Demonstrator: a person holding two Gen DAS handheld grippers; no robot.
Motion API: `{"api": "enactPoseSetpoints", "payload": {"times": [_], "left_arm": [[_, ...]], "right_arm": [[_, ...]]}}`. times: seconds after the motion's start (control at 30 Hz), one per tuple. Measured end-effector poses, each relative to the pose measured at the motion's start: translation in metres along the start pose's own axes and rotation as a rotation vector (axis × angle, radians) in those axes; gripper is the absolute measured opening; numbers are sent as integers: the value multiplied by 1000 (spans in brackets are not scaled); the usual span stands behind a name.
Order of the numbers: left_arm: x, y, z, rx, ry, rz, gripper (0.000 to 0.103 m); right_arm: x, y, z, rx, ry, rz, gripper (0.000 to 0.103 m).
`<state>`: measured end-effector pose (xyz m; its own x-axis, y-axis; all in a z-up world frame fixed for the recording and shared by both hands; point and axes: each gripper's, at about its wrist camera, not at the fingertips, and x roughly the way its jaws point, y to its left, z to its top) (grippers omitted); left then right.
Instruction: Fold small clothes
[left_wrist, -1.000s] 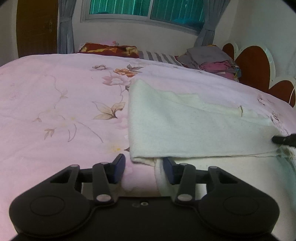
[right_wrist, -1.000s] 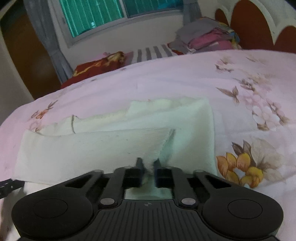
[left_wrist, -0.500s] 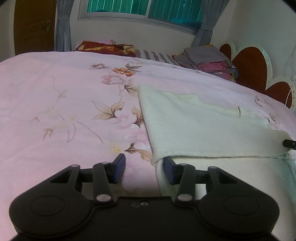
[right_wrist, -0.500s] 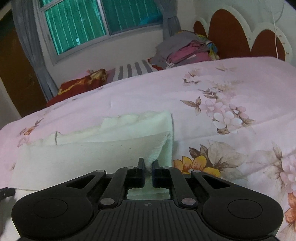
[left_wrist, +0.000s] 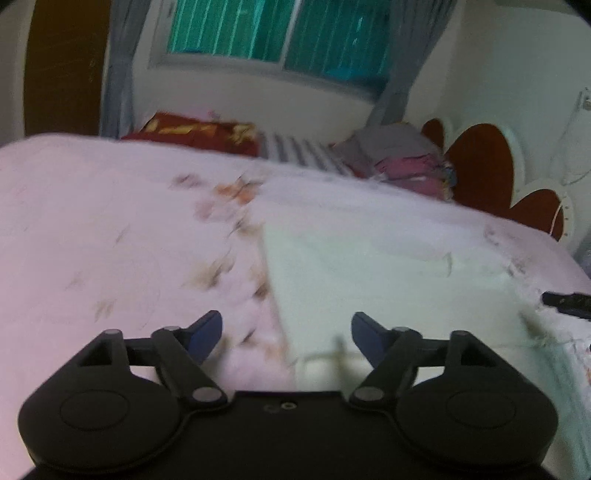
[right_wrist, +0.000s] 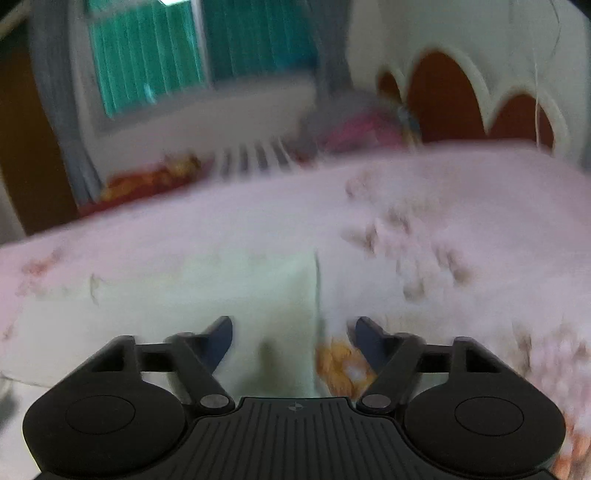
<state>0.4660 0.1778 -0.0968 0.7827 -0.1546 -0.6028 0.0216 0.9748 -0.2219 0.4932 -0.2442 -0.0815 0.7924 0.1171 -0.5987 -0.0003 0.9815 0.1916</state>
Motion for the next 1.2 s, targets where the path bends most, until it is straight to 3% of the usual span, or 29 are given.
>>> {"api": "enactPoseSetpoints", "payload": {"times": [0.07, 0.13, 0.23, 0.33, 0.37, 0.43, 0.5, 0.6, 0.67, 0.73, 0.8, 0.87, 0.97, 1.0, 1.07, 1.13, 1.17, 1.2], "left_arm": [[23, -19, 11, 22, 21, -59, 62], [51, -43, 17, 87, 55, -73, 64], [92, -57, 13, 141, 114, -35, 67], [96, -53, 12, 161, 100, -46, 66], [95, -54, 14, 172, 107, -45, 67], [99, -55, 24, 170, 109, -60, 70], [108, -54, 37, 168, 97, -62, 70], [126, -41, 56, 137, 92, -21, 70], [140, -15, 59, 73, 133, 24, 65], [138, -2, 59, 45, 112, -29, 66], [134, -10, 58, 125, 123, -12, 66], [120, -17, 58, 105, 101, -5, 67], [101, -49, 51, 118, 48, -67, 75], [102, -61, 46, 132, 46, -76, 75], [103, -78, 37, 114, 46, -101, 73], [105, -87, 27, 85, 45, -101, 72], [105, -89, 23, 70, 49, -102, 72], [105, -90, 17, 68, 50, -104, 72]], "right_arm": [[8, 6, 7, -20, 38, 40, 34], [27, 19, 11, -44, 100, 68, 23], [50, 37, 8, -88, 131, 72, 23], [65, 23, 2, -57, 149, -66, 23], [65, 10, 4, 13, 148, -77, 23], [63, 2, 13, 93, 145, -40, 23], [66, 11, 23, 66, 101, 12, 23], [88, 26, 34, 18, 135, 88, 23], [103, 30, 37, -53, 156, 28, 23], [113, 15, 36, -36, 173, -71, 23], [113, 4, 38, -16, 174, -70, 23], [104, 7, 38, -40, 165, -76, 24], [81, 28, 39, -13, 90, -11, 24], [77, 42, 37, -14, 87, 32, 28], [76, 71, 29, -46, 98, 112, 75], [76, 94, 22, -75, 104, 184, 72], [78, 102, 18, -91, 111, 198, 46], [81, 110, 14, -115, 140, 203, 33]]}}
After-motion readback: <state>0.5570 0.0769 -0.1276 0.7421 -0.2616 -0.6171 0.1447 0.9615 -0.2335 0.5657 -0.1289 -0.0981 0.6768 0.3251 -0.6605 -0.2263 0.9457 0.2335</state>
